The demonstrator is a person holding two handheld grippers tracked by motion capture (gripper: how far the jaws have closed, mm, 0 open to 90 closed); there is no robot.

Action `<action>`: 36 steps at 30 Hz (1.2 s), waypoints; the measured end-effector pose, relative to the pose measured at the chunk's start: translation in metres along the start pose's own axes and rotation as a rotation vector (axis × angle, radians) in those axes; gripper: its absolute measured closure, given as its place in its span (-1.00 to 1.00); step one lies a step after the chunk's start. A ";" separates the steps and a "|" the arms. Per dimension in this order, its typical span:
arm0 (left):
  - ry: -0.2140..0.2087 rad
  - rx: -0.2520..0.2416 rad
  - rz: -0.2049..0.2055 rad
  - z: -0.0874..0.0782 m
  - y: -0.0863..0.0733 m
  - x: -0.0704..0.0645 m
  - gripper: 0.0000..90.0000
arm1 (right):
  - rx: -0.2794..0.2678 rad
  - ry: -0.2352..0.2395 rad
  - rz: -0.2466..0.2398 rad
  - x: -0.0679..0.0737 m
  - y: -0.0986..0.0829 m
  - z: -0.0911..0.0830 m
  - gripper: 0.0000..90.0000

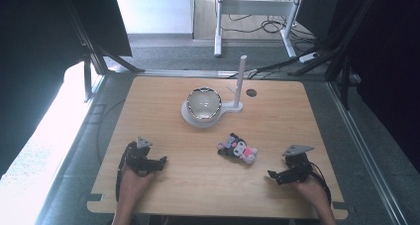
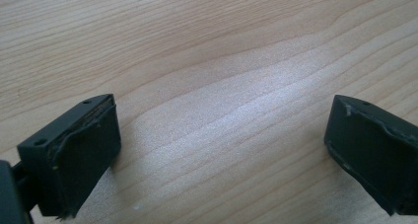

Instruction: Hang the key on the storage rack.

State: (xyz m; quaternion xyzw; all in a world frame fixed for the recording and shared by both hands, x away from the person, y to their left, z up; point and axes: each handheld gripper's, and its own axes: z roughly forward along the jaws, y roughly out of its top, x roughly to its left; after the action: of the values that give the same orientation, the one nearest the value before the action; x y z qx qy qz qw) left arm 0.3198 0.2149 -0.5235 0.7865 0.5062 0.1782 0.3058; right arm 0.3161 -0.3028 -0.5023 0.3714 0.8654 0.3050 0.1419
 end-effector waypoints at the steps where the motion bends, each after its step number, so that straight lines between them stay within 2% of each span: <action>1: 0.000 0.000 0.000 0.000 0.000 0.000 -0.99 | 0.006 0.002 -0.001 0.000 0.001 0.000 -0.98; 15: 0.000 0.000 0.000 0.000 0.000 0.000 -0.99 | 0.073 0.028 -0.018 -0.001 0.021 0.006 -0.94; 26: 0.000 0.000 0.000 0.000 0.000 0.000 -0.99 | 0.104 0.046 -0.066 -0.001 0.042 0.012 -0.88; 36: 0.000 0.000 0.000 0.000 0.000 0.000 -0.99 | 0.162 0.065 -0.103 0.003 0.062 0.020 -0.87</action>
State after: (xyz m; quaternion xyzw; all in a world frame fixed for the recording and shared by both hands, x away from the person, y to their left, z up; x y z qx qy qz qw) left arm 0.3198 0.2149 -0.5235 0.7864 0.5063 0.1781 0.3058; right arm 0.3578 -0.2594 -0.4783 0.3266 0.9092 0.2385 0.0987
